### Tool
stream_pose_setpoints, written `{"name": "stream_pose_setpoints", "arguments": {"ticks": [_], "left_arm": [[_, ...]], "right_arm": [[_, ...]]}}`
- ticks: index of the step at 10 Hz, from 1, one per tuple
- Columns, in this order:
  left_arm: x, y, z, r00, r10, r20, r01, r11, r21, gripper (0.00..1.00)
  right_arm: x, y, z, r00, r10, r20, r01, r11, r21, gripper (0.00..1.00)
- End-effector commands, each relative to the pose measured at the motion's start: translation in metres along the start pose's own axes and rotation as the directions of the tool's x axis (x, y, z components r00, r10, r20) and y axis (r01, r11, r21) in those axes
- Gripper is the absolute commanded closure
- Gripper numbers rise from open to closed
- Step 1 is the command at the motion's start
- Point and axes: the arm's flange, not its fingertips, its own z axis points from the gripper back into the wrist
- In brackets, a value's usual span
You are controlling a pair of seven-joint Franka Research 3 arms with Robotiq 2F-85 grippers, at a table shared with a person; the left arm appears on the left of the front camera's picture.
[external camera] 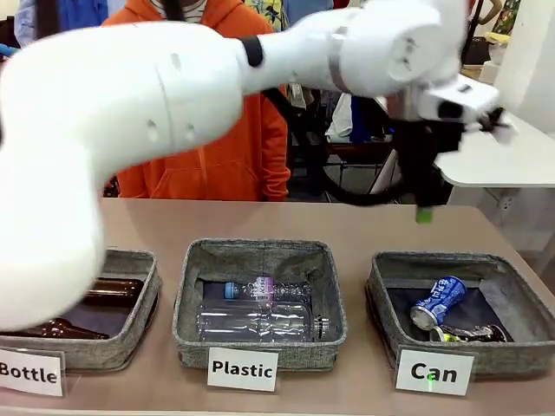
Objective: Sort the can waste into the basket.
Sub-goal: Pick up the can waste from the table and place it in the right Fabric basket.
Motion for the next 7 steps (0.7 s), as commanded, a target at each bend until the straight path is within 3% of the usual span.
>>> {"name": "stream_pose_setpoints", "arguments": {"ticks": [1, 4, 5, 7], "left_arm": [[-0.135, -0.039, 0.023, 0.993, 0.095, 0.067, -0.091, 0.994, -0.062, 0.0], [-0.277, -0.046, 0.062, 0.951, 0.22, 0.216, -0.201, 0.974, -0.106, 0.0], [-0.32, -0.046, 0.064, 0.926, 0.252, 0.28, -0.223, 0.966, -0.131, 0.0], [-0.407, -0.053, 0.064, 0.847, 0.343, 0.406, -0.29, 0.939, -0.187, 0.0]], "right_arm": [[0.061, 0.004, -0.028, 0.995, -0.008, 0.102, -0.006, 0.991, 0.133, 0.0], [0.135, 0.024, -0.102, 0.993, 0.012, 0.117, -0.04, 0.97, 0.24, 0.0], [0.156, 0.028, -0.124, 0.994, 0.01, 0.11, -0.035, 0.974, 0.225, 0.0], [0.187, 0.043, -0.163, 0.989, 0.055, 0.139, -0.099, 0.938, 0.331, 0.0]]}}
